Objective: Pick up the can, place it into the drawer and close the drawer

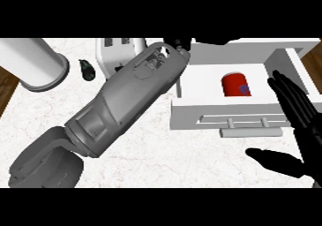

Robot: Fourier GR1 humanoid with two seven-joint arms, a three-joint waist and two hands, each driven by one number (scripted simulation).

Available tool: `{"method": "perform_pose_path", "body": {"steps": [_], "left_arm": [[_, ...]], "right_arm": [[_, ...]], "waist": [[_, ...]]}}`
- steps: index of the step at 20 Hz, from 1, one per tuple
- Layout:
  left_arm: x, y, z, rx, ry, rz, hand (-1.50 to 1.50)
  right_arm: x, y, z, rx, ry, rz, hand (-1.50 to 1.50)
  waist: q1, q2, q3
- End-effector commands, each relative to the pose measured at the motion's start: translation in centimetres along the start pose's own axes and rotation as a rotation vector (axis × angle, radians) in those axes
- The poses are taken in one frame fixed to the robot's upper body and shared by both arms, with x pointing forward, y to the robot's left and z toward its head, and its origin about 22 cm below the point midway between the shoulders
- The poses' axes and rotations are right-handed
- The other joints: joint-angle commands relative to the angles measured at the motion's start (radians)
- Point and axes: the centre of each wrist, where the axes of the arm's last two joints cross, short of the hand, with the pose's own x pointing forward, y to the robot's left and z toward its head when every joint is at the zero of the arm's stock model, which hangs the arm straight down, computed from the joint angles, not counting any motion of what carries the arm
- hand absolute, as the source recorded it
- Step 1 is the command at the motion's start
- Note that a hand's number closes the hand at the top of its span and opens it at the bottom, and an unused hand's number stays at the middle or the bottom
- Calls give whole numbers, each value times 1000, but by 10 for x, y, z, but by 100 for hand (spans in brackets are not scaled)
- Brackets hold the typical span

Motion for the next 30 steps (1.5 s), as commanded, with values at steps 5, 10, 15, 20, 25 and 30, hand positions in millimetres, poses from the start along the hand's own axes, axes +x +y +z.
{"method": "perform_pose_path", "body": {"steps": [5, 10, 15, 20, 25, 30], "left_arm": [[13, 24, -12, -8, 30, 11, -150], [10, 30, -6, 3, 16, 0, -150], [17, 60, -11, 17, 7, -2, -150], [26, 77, -11, 8, 20, -10, -150], [18, 101, -7, 2, 46, -1, -150], [-5, 121, 0, -2, 59, -31, -150]], "right_arm": [[-31, 53, -12, 72, 52, 208, -150], [-37, 108, -23, 22, 109, 188, -150], [-60, 125, -31, 40, 115, 213, -150], [-85, 137, -46, 23, 158, 252, -150], [-102, 148, -55, 4, 173, 314, -150], [-95, 156, -87, -52, 146, 358, -150]], "waist": [[44, -15, 0], [55, -16, 1], [54, -16, 1], [71, -14, 1], [91, -10, 1], [90, -4, 1]]}}
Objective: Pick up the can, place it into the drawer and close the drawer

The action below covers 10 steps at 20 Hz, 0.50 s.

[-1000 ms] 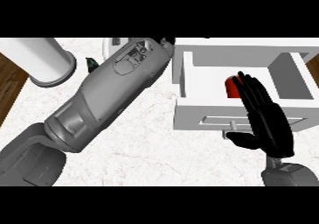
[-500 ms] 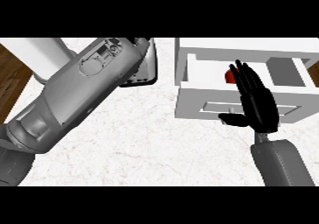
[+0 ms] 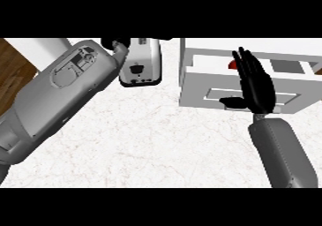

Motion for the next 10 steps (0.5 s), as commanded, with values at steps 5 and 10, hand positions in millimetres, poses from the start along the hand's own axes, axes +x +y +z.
{"method": "perform_pose_path", "body": {"steps": [5, 10], "left_arm": [[-6, 25, 15, 6, 9, -1, -150], [-23, 32, 30, -1, 34, -10, -150]], "right_arm": [[-4, 11, -39, -7, 69, -18, -150], [-4, 22, -44, -40, 93, 10, -150]], "waist": [[13, 25, 23], [15, 30, 24]]}}
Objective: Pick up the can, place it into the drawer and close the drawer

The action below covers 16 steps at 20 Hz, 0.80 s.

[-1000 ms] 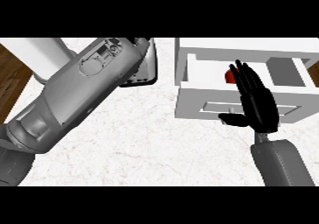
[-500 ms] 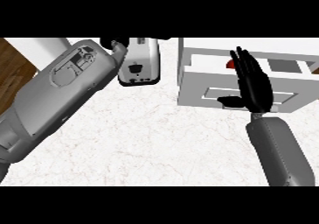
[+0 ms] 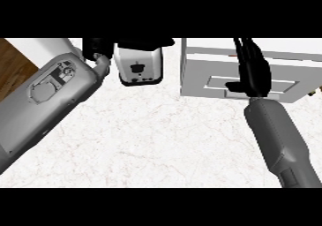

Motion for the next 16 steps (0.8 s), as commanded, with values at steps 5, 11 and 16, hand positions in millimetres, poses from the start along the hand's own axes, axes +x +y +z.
{"method": "perform_pose_path", "body": {"steps": [5, 11, 16], "left_arm": [[-23, 24, 15, -7, 14, -10, -150], [-21, 27, 28, -16, 2, 4, -150], [-26, 31, 30, -14, -6, -8, -150]], "right_arm": [[27, 1, -42, 11, 22, -9, -150], [23, -10, -60, -15, 47, -6, -150], [34, -18, -75, -44, 48, -29, -150]], "waist": [[6, 25, 12], [23, 29, 13], [24, 36, 14]]}}
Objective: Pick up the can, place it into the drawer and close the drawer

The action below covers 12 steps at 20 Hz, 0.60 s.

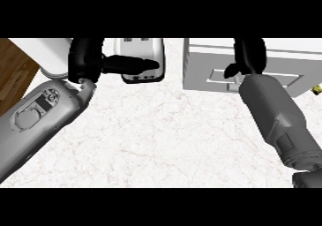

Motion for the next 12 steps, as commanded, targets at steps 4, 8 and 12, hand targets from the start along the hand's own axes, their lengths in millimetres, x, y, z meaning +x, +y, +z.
{"method": "perform_pose_path", "body": {"steps": [4, 8, 12], "left_arm": [[-18, 8, 18, -10, 1, -4, -150], [-14, 11, 15, -2, -7, -7, -150], [-17, 13, 15, -8, -7, 2, -150]], "right_arm": [[7, -13, -20, -9, 2, -39, -150], [23, -23, -34, -44, -7, -153, -150], [49, -18, -32, -41, 0, -350, -150]], "waist": [[20, 10, 3], [26, 12, 5], [14, 8, 6]]}}
